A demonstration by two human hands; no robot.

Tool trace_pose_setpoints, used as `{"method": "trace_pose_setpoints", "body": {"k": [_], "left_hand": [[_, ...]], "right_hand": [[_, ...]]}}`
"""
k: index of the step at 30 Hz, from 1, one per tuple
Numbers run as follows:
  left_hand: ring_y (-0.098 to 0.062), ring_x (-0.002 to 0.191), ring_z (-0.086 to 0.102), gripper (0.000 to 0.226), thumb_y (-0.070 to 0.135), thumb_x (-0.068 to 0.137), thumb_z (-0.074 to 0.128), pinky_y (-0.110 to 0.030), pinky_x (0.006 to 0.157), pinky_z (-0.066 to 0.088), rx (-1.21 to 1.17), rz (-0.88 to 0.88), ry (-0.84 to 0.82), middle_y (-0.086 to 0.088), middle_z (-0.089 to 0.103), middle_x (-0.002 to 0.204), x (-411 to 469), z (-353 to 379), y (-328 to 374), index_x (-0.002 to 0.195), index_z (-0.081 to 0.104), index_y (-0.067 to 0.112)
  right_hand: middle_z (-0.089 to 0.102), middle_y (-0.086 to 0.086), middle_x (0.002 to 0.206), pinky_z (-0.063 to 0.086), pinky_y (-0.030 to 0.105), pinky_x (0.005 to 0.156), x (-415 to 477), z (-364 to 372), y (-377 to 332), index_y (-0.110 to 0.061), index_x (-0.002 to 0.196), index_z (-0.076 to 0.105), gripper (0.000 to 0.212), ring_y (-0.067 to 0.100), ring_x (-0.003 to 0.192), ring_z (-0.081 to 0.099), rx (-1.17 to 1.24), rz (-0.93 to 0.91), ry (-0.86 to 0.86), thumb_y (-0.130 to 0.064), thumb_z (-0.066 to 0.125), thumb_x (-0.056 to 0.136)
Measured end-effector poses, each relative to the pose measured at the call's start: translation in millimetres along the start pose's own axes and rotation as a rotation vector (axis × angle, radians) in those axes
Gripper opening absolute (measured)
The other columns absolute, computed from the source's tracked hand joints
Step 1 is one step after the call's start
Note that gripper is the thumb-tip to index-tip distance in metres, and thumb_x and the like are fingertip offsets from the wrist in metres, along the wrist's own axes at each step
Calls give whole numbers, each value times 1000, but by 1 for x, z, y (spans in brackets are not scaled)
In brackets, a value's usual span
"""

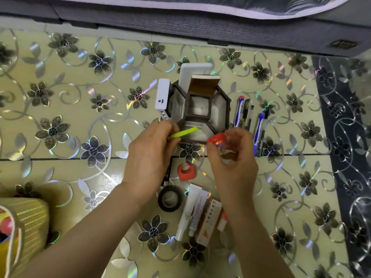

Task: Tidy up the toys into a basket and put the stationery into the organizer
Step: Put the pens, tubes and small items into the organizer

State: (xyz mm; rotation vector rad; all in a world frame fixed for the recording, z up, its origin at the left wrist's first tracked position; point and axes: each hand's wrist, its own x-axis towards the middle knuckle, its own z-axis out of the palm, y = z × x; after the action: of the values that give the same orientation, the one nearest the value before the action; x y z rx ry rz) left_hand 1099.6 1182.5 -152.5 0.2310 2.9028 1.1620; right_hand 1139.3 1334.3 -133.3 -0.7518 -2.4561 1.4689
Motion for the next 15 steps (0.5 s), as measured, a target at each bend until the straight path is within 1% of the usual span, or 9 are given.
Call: {"method": "trace_pose_setpoints", "body": {"k": [1, 3, 4, 6, 8, 10, 11, 13, 15], "left_hand": [[-10, 76, 54, 11, 21, 88, 63, -17, 66, 36, 43, 27, 4, 6, 61, 90, 6, 4, 0, 99, 62, 21], [-17, 80, 60, 15, 14, 84, 65, -25, 68, 46, 126, 78, -2, 1, 63, 92, 13, 16, -4, 99, 68, 16], [-20, 82, 62, 19, 10, 82, 64, -29, 68, 50, 146, 98, -13, -1, 64, 95, 16, 20, -6, 100, 69, 14], [-21, 86, 63, 27, 6, 79, 63, -31, 69, 54, 143, 136, -23, -2, 65, 101, 19, 23, -7, 104, 70, 12], [-20, 88, 65, 32, 3, 77, 62, -28, 75, 53, 132, 161, -9, -1, 67, 103, 17, 20, -10, 106, 70, 13], [-15, 90, 64, 30, 2, 81, 61, -19, 80, 47, 106, 151, 18, 1, 67, 105, 12, 14, -16, 107, 70, 14], [-13, 90, 64, 27, 2, 83, 61, -16, 81, 46, 90, 133, 31, 2, 66, 106, 8, 11, -19, 106, 70, 14], [-11, 90, 63, 21, 6, 88, 60, -20, 79, 48, 78, 92, 37, 4, 65, 105, -3, 6, -26, 104, 69, 17], [-15, 89, 63, 16, 13, 90, 60, -22, 77, 47, 115, 57, -8, 4, 65, 103, -14, 7, -34, 102, 69, 19]], "right_hand": [[64, -19, 89, 47, 14, 74, 5, 2, 0, -38, 96, 55, 30, 4, 84, 61, 8, -19, 2, -21, 75, 80], [66, -13, 88, 50, 20, 76, 14, 9, 5, -34, 97, 57, 27, 8, 85, 63, -7, -51, -23, -21, 74, 81], [66, -11, 87, 51, 22, 75, 18, 13, 8, -33, 96, 56, 26, 9, 84, 63, -23, -64, -39, -21, 74, 81], [66, -8, 86, 51, 22, 70, 26, 19, 14, -28, 93, 55, 24, 8, 80, 62, -56, -107, -67, -19, 74, 81], [64, -6, 85, 49, 20, 66, 31, 25, 20, -23, 93, 57, 21, 9, 77, 60, -110, -161, -87, -19, 73, 80], [60, -8, 81, 45, 18, 64, 34, 29, 24, -21, 92, 58, 19, 10, 74, 56, -187, -209, -99, -21, 72, 80], [57, -10, 80, 43, 18, 65, 34, 29, 25, -21, 91, 58, 18, 11, 76, 54, -225, -231, -98, -21, 71, 79], [54, -13, 81, 36, 14, 67, 33, 30, 25, -22, 89, 58, 16, 11, 81, 48, -306, -271, -84, -22, 71, 79], [56, -12, 86, 33, 14, 69, 31, 29, 25, -21, 88, 58, 17, 10, 87, 43, -361, -296, -76, -19, 71, 78]]}}
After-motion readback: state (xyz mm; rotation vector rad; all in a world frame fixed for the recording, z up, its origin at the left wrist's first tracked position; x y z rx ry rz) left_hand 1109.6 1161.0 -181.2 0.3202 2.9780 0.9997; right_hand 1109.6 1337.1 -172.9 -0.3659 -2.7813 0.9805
